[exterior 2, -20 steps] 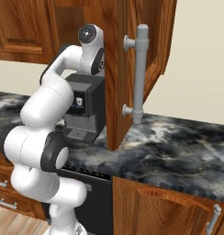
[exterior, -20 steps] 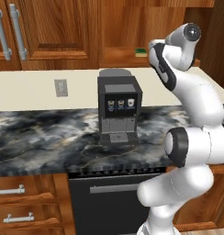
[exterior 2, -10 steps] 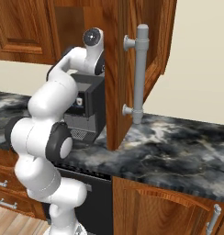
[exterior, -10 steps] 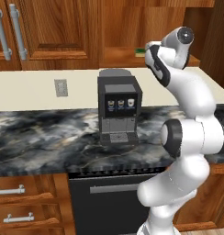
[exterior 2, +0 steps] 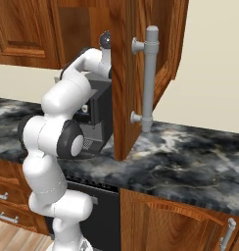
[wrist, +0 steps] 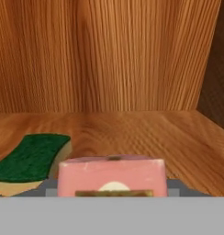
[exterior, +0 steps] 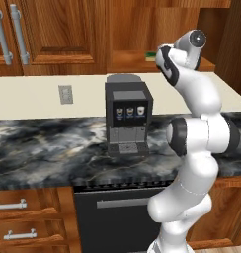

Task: Pick up the bar soap and sponge from the sink, and place them back in the cabinet, and close the cabinet door.

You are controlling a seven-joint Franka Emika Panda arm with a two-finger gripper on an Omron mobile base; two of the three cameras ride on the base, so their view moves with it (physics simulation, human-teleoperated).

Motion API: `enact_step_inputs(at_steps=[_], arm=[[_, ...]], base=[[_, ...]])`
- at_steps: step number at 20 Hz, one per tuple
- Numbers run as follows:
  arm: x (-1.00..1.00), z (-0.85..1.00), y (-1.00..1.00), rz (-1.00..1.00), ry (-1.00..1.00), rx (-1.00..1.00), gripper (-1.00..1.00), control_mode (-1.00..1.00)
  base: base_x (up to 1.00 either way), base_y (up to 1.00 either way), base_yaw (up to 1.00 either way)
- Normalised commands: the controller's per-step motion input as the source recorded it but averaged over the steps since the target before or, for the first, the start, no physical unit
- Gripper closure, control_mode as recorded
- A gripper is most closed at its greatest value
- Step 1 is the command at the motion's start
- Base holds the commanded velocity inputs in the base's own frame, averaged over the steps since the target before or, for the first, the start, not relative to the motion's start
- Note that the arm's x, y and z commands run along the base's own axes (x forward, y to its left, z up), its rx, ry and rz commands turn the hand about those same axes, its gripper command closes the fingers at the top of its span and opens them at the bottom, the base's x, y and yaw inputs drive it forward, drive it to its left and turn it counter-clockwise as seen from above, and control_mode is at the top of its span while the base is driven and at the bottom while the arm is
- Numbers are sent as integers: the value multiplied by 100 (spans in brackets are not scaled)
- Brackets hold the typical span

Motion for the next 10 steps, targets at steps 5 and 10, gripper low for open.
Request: enact_step_inputs(at_steps=[5,10], arm=[[33,-14,-12,0,0,0,100,-100],[30,-16,-7,0,0,0,100,-100]], base=[[0,0,0],[0,0,0]])
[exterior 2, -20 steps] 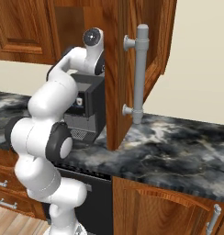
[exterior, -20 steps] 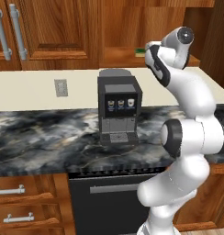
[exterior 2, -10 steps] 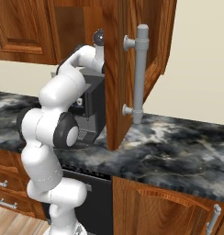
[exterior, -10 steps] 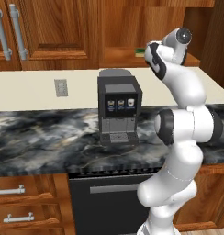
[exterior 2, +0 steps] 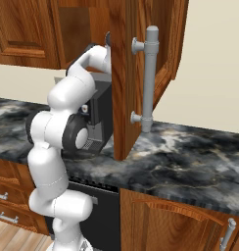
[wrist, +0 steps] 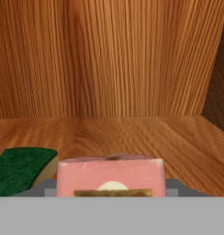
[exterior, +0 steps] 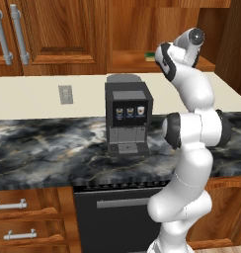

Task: Pick up the bar soap and sponge from the sink, and place them back in the cabinet, and close the cabinet door.

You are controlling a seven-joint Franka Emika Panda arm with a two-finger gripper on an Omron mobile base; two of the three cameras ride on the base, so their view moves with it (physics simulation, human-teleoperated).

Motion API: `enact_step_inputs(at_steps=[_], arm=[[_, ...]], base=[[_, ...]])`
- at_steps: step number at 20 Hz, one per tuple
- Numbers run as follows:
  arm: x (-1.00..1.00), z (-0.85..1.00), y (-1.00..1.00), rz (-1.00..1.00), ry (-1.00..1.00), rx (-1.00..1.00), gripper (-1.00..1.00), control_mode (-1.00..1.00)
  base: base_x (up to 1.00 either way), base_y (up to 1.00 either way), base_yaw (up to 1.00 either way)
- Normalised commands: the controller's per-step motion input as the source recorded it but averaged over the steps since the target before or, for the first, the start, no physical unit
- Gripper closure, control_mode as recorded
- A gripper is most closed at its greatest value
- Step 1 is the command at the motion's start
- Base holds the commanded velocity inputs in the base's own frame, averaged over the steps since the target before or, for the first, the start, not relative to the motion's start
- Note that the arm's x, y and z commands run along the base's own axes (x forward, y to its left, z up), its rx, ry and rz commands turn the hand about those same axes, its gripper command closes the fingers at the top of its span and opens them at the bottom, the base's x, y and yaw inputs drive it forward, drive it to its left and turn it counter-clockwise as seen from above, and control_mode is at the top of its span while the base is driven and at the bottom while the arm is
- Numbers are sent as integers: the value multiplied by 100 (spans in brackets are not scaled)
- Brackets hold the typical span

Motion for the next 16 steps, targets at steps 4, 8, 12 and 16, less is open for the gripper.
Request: enact_step_inputs(at_steps=[4,8,12,16], arm=[[7,-3,-1,0,0,0,100,-100],[0,0,0,0,0,0,-100,-100],[0,0,0,0,0,0,-100,-100],[0,0,0,0,0,0,-100,-100]], base=[[0,0,0],[0,0,0],[0,0,0],[0,0,0]])
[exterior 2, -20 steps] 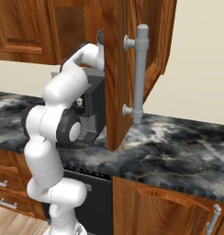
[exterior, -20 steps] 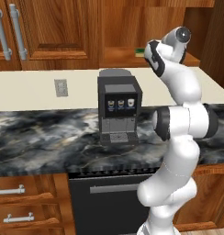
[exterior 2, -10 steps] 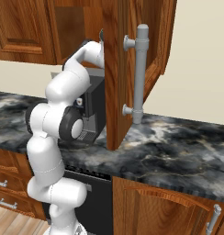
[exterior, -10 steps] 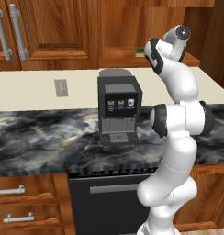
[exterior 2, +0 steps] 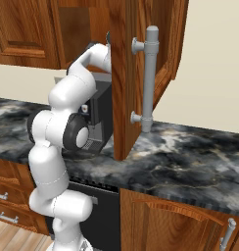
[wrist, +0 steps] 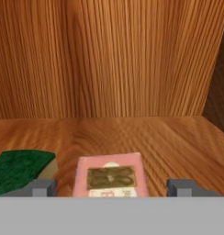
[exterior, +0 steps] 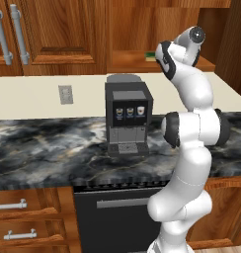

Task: Pick up the bar soap and sponge from the sink, and place them back in the cabinet, and close the cabinet door.

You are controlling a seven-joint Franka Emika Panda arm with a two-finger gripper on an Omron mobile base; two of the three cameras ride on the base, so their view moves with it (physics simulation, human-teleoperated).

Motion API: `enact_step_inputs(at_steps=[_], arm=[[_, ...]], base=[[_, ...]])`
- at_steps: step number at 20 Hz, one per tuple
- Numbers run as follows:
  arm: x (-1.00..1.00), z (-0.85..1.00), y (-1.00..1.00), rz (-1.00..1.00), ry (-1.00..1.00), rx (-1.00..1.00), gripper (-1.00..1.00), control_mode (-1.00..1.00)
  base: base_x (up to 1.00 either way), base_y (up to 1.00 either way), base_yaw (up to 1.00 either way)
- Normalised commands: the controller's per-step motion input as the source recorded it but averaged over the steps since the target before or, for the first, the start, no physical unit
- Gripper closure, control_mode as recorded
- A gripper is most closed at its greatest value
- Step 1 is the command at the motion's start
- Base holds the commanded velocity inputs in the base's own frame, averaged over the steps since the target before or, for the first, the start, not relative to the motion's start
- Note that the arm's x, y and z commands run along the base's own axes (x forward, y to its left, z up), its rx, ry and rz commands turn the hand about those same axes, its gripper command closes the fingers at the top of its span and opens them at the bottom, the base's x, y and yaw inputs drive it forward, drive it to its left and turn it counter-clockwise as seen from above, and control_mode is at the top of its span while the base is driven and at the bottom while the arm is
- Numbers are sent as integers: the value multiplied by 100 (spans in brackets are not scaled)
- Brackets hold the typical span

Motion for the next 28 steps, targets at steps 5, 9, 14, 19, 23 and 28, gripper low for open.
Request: enact_step_inputs(at_steps=[5,9,14,19,23,28], arm=[[0,0,0,0,0,0,-100,-100],[-10,0,0,0,0,0,-100,-100],[-24,-1,1,0,-1,0,-100,-100],[-27,-3,15,0,-4,-1,-100,-100],[-29,-2,23,0,-5,0,-100,-100],[-37,0,13,0,-4,0,-100,-100]], base=[[0,0,0],[0,0,0],[0,0,0],[0,0,0],[0,0,0],[0,0,0]])
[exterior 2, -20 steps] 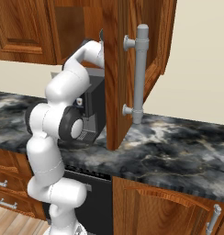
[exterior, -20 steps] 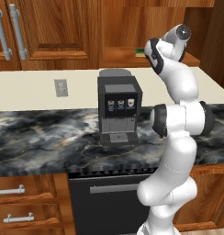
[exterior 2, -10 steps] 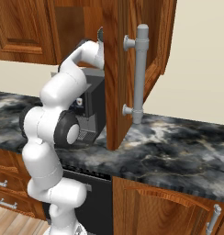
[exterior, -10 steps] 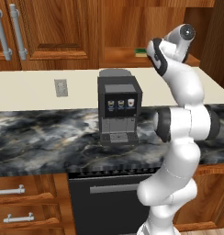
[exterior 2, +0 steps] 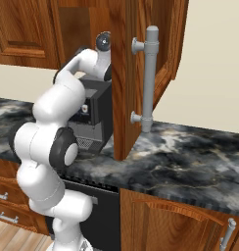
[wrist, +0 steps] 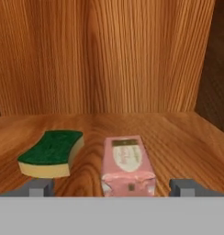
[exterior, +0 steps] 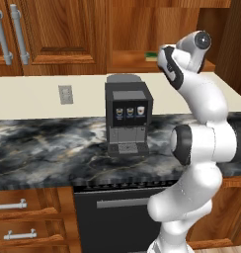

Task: Pick up the bar soap and sponge from the sink, and place them back in the cabinet, and close the cabinet door.

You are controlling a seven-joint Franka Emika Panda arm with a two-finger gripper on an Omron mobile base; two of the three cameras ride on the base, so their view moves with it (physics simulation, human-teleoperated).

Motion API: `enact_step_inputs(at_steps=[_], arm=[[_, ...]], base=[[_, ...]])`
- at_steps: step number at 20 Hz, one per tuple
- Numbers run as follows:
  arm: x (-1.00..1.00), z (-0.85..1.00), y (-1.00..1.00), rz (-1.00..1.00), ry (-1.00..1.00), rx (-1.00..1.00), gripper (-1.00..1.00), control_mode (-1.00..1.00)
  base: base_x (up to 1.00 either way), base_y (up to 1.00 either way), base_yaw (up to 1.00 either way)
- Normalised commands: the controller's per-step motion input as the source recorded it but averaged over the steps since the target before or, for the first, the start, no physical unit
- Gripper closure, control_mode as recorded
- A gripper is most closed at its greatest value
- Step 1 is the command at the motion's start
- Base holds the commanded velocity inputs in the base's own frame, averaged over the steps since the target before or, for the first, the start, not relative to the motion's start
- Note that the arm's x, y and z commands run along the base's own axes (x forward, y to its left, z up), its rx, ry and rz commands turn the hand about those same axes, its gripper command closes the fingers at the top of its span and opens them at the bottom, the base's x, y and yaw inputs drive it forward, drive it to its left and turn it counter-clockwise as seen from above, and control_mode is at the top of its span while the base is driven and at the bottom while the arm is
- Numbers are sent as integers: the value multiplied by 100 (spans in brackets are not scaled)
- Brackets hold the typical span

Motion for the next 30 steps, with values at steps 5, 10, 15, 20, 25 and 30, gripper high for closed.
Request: enact_step_inputs(at_steps=[5,10,15,20,25,30], arm=[[-47,0,0,0,-6,0,-100,-100],[-46,0,1,0,-3,0,-100,-100],[-41,0,2,0,-2,0,-100,-100],[-43,0,1,0,-3,0,-100,-100],[-33,0,7,0,-3,0,-100,-100],[-18,4,14,0,0,0,-100,-100]], base=[[0,0,0],[0,0,0],[0,0,0],[0,0,0],[0,0,0],[0,0,0]])
